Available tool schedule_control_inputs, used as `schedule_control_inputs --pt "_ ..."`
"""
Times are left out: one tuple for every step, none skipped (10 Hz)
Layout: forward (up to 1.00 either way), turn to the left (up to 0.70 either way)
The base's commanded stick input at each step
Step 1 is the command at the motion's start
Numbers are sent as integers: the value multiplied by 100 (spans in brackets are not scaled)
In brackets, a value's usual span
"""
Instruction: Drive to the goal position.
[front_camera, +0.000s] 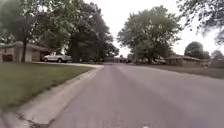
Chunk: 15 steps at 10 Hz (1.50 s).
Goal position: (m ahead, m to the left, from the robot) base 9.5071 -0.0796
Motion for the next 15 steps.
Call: schedule_control_inputs --pt "70 0" --pt "70 0" --pt "70 0" --pt "70 0" --pt "70 0" --pt "70 0" --pt "70 0" --pt "70 0" --pt "70 0" --pt "70 0" --pt "70 0" --pt "70 0" --pt "70 0" --pt "70 0" --pt "70 0"
